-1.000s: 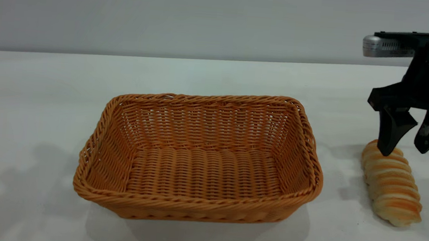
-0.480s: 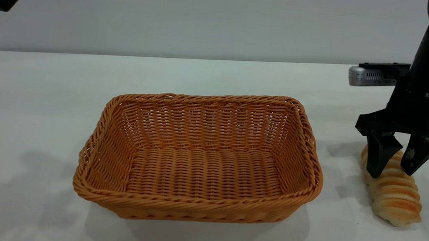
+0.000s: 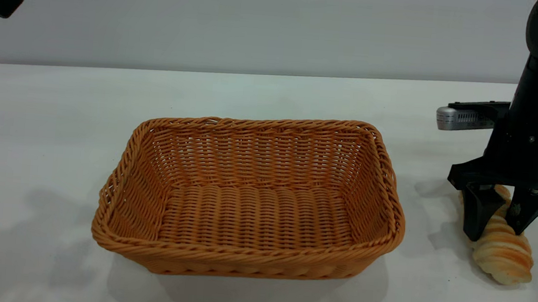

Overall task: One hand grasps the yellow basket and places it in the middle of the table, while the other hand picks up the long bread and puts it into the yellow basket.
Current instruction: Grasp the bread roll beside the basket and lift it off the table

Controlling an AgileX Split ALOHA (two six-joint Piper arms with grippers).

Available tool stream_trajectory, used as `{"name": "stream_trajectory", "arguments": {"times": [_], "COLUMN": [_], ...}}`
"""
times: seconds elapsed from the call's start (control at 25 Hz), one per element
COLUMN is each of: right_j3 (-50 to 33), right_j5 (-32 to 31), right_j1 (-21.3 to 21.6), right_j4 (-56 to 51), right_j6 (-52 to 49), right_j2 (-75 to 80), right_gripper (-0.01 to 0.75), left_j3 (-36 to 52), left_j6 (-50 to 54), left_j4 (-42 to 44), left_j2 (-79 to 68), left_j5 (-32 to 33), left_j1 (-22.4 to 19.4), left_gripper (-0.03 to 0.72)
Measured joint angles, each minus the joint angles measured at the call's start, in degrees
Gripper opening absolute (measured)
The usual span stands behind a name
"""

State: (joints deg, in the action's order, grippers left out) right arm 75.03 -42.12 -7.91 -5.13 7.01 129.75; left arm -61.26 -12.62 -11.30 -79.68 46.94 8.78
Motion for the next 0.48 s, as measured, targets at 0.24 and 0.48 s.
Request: {"name": "stream_trajectory", "arguments": {"times": [0.24, 0.48], "right_j3": [0.0, 0.2], "right_j5": [0.1, -0.2], "right_j1": [0.0, 0.2], "right_j4": [0.0, 2.3], "right_j6": [-0.1, -0.5], "right_j2": [0.4, 0.4], "right_gripper": [0.460, 0.067], "left_j3": [0.1, 0.1], "left_j6": [0.1, 0.1], "left_j4": [0.0, 0.0], "left_j2": [0.0, 0.0], "left_j5": [0.1, 0.1], "left_j1": [0.0, 0.0], "left_gripper": [0.584, 0.584]}}
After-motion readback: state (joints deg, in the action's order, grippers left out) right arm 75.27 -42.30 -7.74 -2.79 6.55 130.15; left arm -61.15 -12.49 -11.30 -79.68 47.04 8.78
